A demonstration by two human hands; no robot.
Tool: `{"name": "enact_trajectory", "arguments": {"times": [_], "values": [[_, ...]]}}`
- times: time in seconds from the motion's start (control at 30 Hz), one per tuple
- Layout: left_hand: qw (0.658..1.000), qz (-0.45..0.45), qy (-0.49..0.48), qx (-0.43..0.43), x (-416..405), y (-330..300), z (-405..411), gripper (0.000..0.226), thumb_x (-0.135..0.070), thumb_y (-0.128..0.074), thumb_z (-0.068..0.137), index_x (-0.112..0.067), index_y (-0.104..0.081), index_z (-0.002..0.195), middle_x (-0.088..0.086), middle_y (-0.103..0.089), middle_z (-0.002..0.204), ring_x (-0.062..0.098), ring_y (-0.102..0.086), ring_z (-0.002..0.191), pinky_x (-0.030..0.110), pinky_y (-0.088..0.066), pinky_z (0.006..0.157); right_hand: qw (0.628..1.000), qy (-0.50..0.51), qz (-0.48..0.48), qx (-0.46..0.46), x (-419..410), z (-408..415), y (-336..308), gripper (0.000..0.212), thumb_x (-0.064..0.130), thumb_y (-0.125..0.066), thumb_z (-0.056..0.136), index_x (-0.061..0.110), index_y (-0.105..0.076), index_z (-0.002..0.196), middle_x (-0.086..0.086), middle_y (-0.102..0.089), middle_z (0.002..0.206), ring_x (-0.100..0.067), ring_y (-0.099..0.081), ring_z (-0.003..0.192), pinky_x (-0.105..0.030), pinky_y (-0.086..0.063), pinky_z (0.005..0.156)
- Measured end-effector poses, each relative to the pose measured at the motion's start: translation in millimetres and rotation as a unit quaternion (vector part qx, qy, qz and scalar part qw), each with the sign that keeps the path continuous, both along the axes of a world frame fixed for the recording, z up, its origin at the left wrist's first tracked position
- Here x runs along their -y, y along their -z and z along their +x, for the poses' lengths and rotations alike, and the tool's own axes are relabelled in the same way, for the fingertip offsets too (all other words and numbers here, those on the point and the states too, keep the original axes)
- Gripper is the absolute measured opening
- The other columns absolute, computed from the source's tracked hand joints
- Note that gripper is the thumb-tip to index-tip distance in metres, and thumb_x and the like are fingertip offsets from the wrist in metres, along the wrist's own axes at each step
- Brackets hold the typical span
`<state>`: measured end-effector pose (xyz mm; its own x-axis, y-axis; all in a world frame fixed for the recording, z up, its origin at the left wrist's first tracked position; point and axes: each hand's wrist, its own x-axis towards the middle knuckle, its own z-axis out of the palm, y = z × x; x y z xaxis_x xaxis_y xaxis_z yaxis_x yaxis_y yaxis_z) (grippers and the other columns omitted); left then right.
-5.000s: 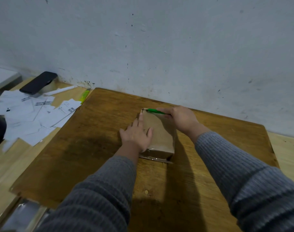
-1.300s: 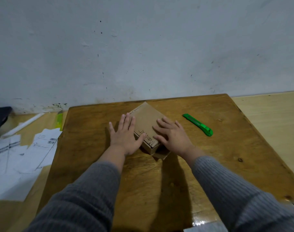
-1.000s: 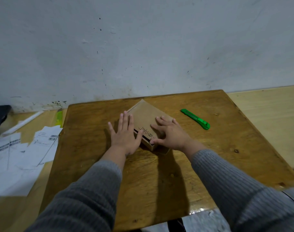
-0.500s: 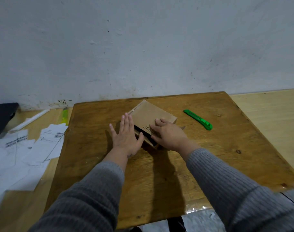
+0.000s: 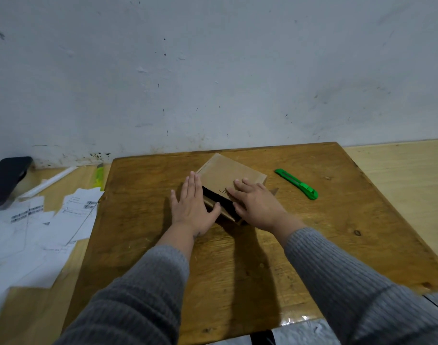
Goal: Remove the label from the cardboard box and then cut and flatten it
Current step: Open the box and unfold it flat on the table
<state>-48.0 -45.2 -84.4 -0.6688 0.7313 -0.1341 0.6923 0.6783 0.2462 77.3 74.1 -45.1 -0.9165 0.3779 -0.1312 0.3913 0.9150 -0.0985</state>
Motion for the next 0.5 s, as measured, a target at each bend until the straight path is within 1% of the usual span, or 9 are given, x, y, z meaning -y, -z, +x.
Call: {"name": "enact_trajectory", "arguments": {"times": [0.1, 0.2, 0.3, 0.4, 0.5], "values": [[1.000, -0.004, -0.005, -0.007, -3, 2, 4, 0.093, -0.064, -0.030, 0.091, -0.012, 0.020, 0.150, 0.002, 0.023, 0.159, 0.017, 0.017, 0.147, 0.050, 0.000, 0.119, 1.000, 0.006, 0.020, -0.023, 6, -4, 10, 0.052, 0.037, -0.040, 0.096, 0.026, -0.029, 0.146, 0.001, -0.025, 0.156, -0.019, -0.016, 0.145, -0.047, -0.013, 0.118], [1.000, -0.002, 0.006, -0.019, -1, 5, 4, 0.091, -0.065, -0.027, 0.091, -0.013, 0.019, 0.150, 0.002, 0.023, 0.159, 0.017, 0.018, 0.147, 0.050, 0.002, 0.119, 0.999, -0.012, 0.040, -0.030, 10, -15, 15, 0.052, 0.036, -0.040, 0.098, 0.025, -0.028, 0.147, 0.003, -0.026, 0.156, -0.018, -0.016, 0.145, -0.047, -0.016, 0.117], [0.999, -0.006, 0.010, -0.034, 2, 6, 1, 0.092, -0.068, -0.024, 0.090, -0.014, 0.019, 0.150, 0.001, 0.023, 0.159, 0.015, 0.018, 0.146, 0.051, 0.003, 0.119, 0.999, -0.019, 0.030, -0.020, 9, -23, 16, 0.049, 0.031, -0.037, 0.100, 0.023, -0.027, 0.147, 0.002, -0.025, 0.156, -0.020, -0.018, 0.145, -0.046, -0.021, 0.116], [0.999, -0.003, 0.003, -0.038, 4, 6, -2, 0.096, -0.073, -0.024, 0.087, -0.015, 0.021, 0.149, -0.001, 0.020, 0.159, 0.013, 0.015, 0.147, 0.051, 0.003, 0.118, 0.999, -0.020, 0.018, -0.017, 6, -23, 15, 0.047, 0.027, -0.034, 0.102, 0.022, -0.024, 0.148, 0.001, -0.023, 0.157, -0.021, -0.017, 0.145, -0.047, -0.021, 0.116], [0.999, 0.018, 0.001, -0.037, 5, 6, -3, 0.101, -0.075, -0.028, 0.085, -0.016, 0.024, 0.148, -0.001, 0.012, 0.161, 0.013, 0.008, 0.148, 0.050, 0.002, 0.119, 0.999, -0.025, 0.009, -0.018, 3, -19, 13, 0.051, 0.020, -0.038, 0.100, 0.021, -0.022, 0.148, 0.000, -0.022, 0.157, -0.022, -0.016, 0.145, -0.048, -0.019, 0.117]]}}
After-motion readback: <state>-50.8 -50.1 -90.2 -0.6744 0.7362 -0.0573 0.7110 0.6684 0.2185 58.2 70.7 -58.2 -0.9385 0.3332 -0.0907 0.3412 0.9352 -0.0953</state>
